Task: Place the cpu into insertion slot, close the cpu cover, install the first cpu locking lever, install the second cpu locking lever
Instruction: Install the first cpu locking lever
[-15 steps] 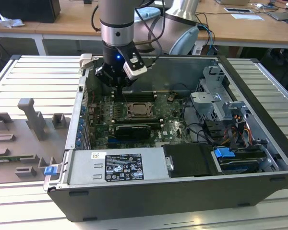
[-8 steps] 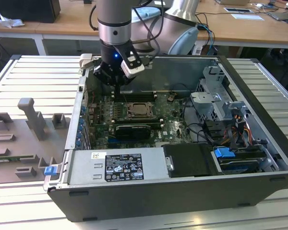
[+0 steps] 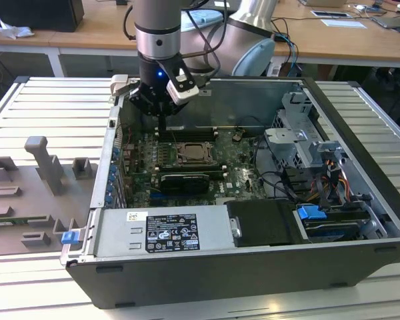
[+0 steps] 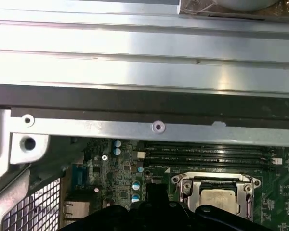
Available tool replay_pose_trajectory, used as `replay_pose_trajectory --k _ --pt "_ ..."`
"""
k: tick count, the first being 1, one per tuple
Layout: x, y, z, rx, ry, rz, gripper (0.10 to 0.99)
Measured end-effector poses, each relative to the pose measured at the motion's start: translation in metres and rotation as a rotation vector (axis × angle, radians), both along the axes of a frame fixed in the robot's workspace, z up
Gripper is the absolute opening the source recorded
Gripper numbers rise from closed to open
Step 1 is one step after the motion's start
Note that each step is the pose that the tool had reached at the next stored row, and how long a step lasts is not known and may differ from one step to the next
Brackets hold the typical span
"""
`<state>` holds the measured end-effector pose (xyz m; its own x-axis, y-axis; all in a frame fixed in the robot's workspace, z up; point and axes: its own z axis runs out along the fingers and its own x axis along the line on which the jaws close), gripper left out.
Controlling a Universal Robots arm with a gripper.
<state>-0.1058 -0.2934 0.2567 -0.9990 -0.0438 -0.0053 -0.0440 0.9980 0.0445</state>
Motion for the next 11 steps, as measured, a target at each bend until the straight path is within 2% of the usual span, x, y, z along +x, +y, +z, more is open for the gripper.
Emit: replay_pose_trajectory --k 8,11 --pt "0.0225 0.0010 -0.0014 -0.003 0.0001 0.000 0.106" --pt "0.0280 0.0010 -0.0024 -0.003 0.0000 0.000 0.106"
